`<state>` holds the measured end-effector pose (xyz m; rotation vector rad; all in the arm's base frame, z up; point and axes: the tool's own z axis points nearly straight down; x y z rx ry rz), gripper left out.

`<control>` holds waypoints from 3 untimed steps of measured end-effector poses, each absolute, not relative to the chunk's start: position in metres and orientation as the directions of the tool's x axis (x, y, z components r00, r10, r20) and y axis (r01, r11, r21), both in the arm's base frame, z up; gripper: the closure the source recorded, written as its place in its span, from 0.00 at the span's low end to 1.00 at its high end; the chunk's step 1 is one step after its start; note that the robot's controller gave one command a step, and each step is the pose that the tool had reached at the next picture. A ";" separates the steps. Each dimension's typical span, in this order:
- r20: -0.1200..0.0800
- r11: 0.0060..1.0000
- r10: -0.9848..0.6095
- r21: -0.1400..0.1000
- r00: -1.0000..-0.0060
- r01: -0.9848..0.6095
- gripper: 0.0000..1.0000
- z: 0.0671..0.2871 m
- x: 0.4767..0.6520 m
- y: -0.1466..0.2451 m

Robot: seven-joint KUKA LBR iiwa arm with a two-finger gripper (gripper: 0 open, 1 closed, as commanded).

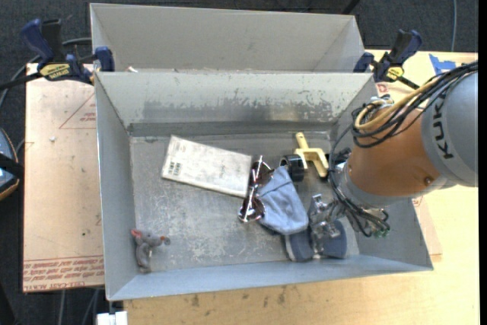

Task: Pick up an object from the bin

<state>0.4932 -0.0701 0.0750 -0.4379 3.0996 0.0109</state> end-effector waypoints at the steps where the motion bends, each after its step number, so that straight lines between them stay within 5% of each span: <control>1: -0.001 0.957 -0.289 0.001 -0.957 -0.289 1.00 0.202 0.490 -0.072; 2: -0.001 0.957 -0.289 0.001 -0.957 -0.289 1.00 0.202 0.490 -0.072; 3: -0.003 0.915 -0.403 0.002 -0.915 -0.403 0.00 0.182 0.518 -0.003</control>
Offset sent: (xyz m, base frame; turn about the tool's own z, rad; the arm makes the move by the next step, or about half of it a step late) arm 0.0000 0.0000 0.0000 0.0000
